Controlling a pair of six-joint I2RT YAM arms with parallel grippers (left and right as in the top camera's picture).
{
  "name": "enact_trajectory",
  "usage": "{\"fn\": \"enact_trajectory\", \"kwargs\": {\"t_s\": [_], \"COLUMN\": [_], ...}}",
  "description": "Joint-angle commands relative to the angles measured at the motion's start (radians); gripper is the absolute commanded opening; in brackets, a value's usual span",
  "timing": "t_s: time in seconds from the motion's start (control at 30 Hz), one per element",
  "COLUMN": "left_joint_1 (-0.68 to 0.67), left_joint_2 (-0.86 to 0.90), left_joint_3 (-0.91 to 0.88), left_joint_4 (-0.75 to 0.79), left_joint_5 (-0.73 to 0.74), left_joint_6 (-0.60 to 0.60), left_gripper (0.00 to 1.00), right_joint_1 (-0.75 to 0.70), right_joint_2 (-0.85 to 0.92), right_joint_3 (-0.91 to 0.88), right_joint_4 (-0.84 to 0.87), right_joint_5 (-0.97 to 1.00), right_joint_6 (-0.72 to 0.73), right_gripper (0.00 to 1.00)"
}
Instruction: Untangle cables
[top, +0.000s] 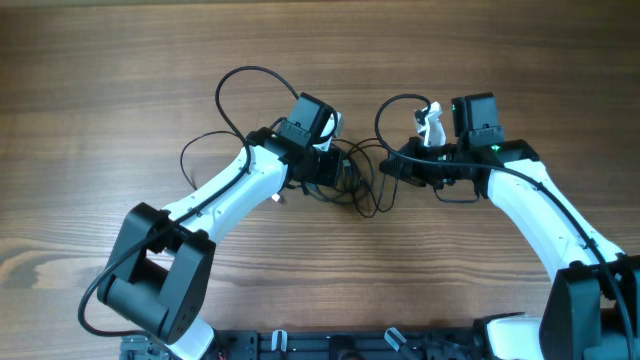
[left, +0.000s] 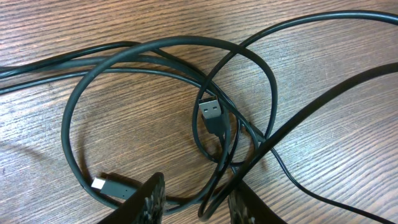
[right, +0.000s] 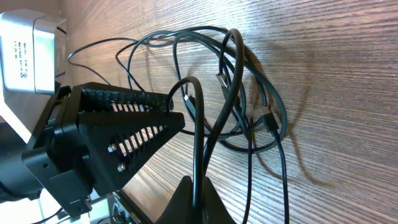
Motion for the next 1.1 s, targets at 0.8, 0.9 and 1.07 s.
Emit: {"fn": "enact_trajectory", "kwargs": {"t_s": [0.8, 0.9, 1.07], "left_joint_1": [0.213, 0.358, 0.586], "left_joint_2": [-0.297, -0.431, -0.554], "left_joint_3": [0.111, 0.114, 0.114], "left_joint_4": [-0.146, -0.121, -0.141], "left_joint_5": [0.201, 0.283, 0.342], "left_joint_6": [-0.038, -0.091, -0.113], "left_gripper": [0.04, 0.05, 0.05], "right_joint_1": [-0.001, -0.001, -0.001], "right_joint_2": [0.013, 0.013, 0.013], "right_joint_3": [0.010, 0.010, 0.010], "right_joint_4": [-0.115, -0.148, -0.154], "right_joint_5": [0.325, 0.393, 0.403], "right_joint_6": [0.114, 0.134, 0.142], "right_gripper": [0.07, 0.07, 0.04]}}
